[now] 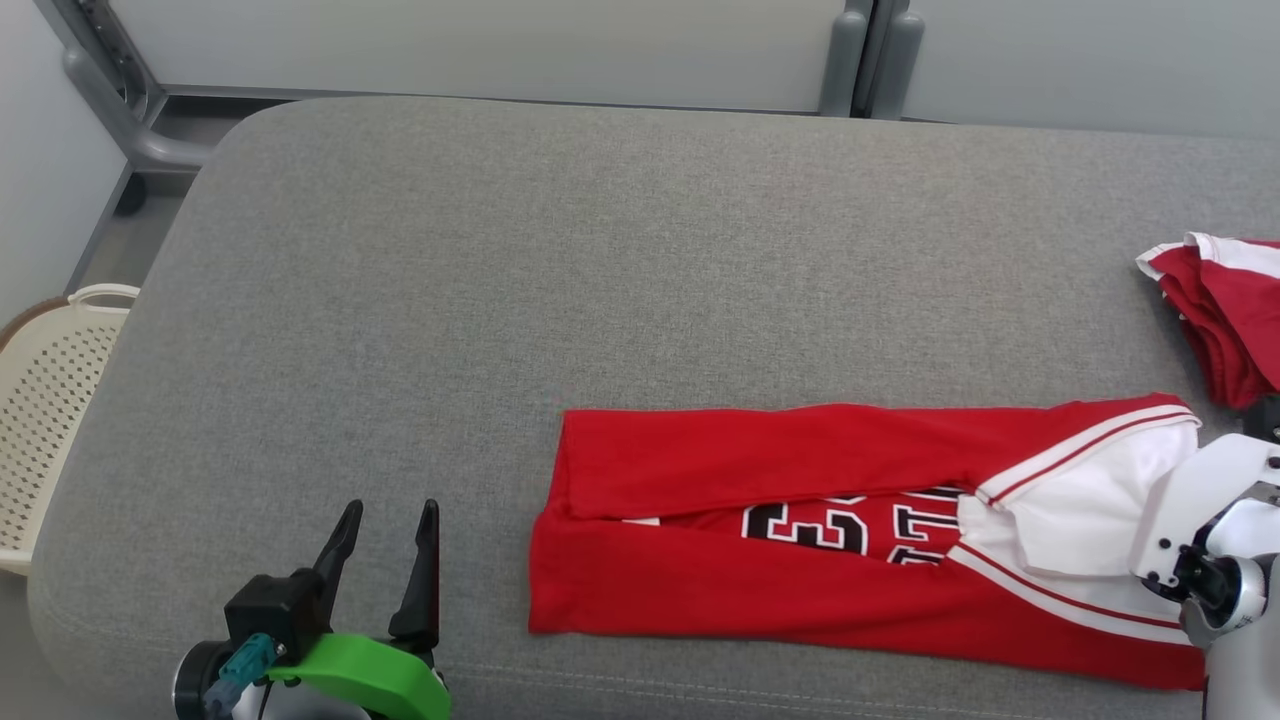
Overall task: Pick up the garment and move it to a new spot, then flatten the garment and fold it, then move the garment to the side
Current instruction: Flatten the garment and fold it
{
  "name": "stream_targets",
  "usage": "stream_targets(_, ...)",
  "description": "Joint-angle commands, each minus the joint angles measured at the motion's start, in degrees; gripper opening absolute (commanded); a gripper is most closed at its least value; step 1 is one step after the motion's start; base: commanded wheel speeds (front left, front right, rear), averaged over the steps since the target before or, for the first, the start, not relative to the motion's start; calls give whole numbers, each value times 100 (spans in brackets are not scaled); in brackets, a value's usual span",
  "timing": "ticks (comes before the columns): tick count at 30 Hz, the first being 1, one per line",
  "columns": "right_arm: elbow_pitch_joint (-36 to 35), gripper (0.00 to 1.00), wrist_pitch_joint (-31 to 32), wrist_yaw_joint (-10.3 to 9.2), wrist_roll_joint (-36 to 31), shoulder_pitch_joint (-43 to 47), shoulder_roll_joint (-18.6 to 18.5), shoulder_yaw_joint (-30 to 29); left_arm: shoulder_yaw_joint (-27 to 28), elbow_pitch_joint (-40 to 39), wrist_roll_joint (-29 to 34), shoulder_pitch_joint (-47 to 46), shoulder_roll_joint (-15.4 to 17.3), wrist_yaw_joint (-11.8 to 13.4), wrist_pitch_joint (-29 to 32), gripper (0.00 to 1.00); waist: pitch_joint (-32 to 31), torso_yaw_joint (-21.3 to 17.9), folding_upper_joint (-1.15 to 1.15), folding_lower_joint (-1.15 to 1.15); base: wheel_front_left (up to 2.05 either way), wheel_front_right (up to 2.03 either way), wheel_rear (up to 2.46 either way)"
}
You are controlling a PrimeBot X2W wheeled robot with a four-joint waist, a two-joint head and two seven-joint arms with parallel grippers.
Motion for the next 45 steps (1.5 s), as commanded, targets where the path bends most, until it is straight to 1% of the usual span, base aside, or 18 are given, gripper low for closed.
stream_targets(1, -76, 0, 23, -10, -62, 78, -50, -56, 19, -16, -31, 32, 40, 14, -3, 100, -21, -18, 0, 0, 0, 0, 0)
stream_targets(6, -427, 0, 267, -10, -284, 134, -180, -268, -20, -85, -30, 117, 63, 41, 42, 100, -84, -65, 0, 0, 0, 0, 0)
stream_targets(11, -688, 0, 370, -10, -424, 200, -291, -403, -50, -84, -46, 138, 84, 33, 51, 100, -142, -93, 0, 0, 0, 0, 0)
stream_targets(15, -821, 0, 425, -10, -494, 229, -289, -393, -74, -59, -65, 155, 91, 14, 44, 100, -183, -106, 0, 0, 0, 0, 0)
stream_targets(17, -852, 0, 466, -9, -437, 245, -252, -274, -87, -52, -69, 156, 87, 12, 40, 100, -208, -105, 0, 0, 0, 0, 0)
stream_targets(19, -881, 0, 548, -9, -291, 278, -211, -112, -93, -42, -78, 165, 81, 16, 35, 100, -231, -107, 0, 0, 0, 0, 0)
stream_targets(20, -919, 0, 628, -9, -151, 330, -185, 79, -104, -34, -87, 175, 75, 25, 34, 100, -255, -111, 0, 0, 0, 0, 0)
stream_targets(30, -1120, 0, 880, -9, 408, 393, -77, 1423, -140, 3, -117, 134, 26, 34, 14, 100, -311, -76, 0, 0, 0, 0, 0)
stream_targets(32, -1124, 0, 919, -9, 603, 358, -59, 1692, -140, 21, -130, 127, 23, 28, 7, 100, -318, -65, 0, 0, 0, 0, 0)
stream_targets(33, -1124, 0, 919, -9, 603, 358, -59, 1692, -140, 21, -130, 127, 23, 28, 7, 100, -318, -65, 0, 0, 0, 0, 0)
stream_targets(40, -1046, 0, 897, -9, 963, 214, -37, 2570, -163, 82, -129, 45, -7, -3, -20, 100, -338, 2, 0, 0, 0, 0, 0)
stream_targets(45, -852, 0, 757, -9, 1326, 114, -31, 2949, -177, 110, -126, -18, -6, -22, -35, 100, -338, 64, 0, 0, 0, 0, 0)
